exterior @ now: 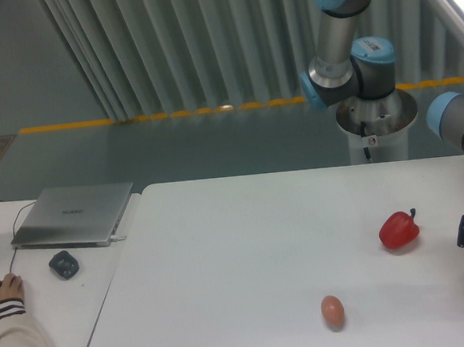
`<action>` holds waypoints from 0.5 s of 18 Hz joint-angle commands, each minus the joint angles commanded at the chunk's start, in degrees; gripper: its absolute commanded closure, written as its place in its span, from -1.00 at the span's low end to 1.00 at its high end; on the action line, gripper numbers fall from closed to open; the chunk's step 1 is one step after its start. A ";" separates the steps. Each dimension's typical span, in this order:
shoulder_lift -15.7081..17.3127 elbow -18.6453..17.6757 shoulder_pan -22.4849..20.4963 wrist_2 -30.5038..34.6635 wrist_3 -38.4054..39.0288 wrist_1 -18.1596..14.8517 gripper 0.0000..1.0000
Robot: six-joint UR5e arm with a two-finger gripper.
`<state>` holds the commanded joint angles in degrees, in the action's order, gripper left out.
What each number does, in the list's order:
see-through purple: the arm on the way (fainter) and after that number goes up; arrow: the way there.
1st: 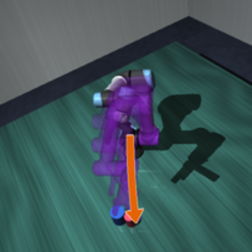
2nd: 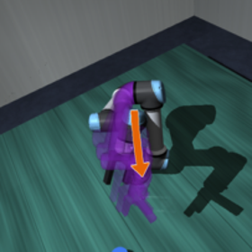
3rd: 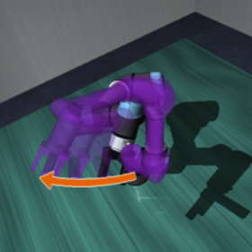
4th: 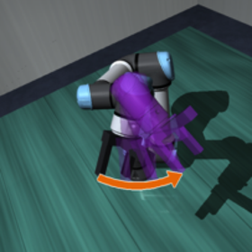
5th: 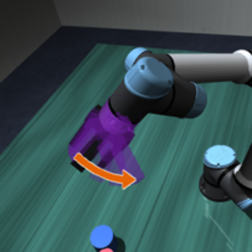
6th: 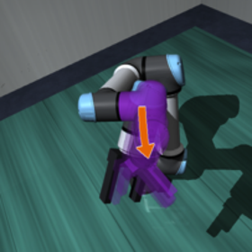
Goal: Place the yellow pepper in a basket
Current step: 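Descend onto the yellow pepper and close the gripper around it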
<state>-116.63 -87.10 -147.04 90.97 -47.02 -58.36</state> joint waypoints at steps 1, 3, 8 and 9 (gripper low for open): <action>-0.18 0.00 0.00 0.00 0.00 0.00 -1.00; -0.35 0.00 0.09 0.00 0.00 0.00 -1.00; -1.49 0.00 0.52 0.00 0.00 0.79 -1.00; -1.76 0.00 0.53 0.00 0.00 1.23 -1.00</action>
<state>-118.39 -87.10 -146.51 90.97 -47.02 -57.13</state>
